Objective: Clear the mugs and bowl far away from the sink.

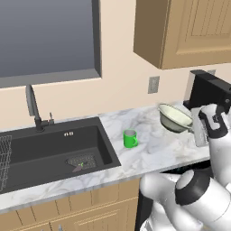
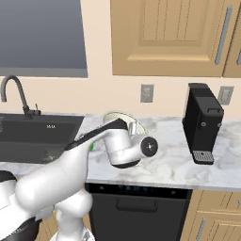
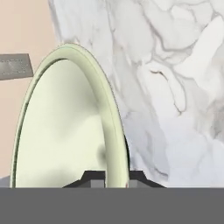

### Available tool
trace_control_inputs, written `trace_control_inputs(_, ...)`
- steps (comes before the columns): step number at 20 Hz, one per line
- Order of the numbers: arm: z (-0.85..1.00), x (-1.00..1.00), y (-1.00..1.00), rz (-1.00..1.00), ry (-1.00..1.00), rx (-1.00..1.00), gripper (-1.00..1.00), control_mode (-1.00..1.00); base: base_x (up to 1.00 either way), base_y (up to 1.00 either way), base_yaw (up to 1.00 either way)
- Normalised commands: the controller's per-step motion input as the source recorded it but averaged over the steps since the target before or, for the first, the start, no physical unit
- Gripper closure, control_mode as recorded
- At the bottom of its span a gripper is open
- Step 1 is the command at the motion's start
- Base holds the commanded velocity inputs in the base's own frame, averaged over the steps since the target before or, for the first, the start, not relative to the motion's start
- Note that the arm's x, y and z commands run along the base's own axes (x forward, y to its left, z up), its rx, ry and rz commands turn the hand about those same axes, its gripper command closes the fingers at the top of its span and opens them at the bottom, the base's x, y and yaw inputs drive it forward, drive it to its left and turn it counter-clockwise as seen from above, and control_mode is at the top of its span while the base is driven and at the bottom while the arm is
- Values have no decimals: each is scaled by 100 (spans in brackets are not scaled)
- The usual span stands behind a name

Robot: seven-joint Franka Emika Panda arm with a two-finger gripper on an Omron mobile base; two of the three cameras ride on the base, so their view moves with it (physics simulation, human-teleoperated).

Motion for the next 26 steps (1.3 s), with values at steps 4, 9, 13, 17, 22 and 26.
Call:
trace_control_inputs(4, 69, -92, -1, -9, 39, 0, 100, -100, 0, 0, 0)
trace_control_inputs(9, 57, -80, 0, -5, 23, 0, 100, -100, 0, 0, 0)
trace_control_inputs(13, 29, -46, 48, 0, -13, -16, 100, -100, 0, 0, 0)
trace_control_inputs(17, 22, -37, 62, 2, -38, -29, 100, -100, 0, 0, 0)
trace_control_inputs(22, 33, -44, 40, 1, -24, -20, 100, -100, 0, 0, 0)
trace_control_inputs(26, 43, -41, 17, -4, 12, -3, 100, -100, 0, 0, 0)
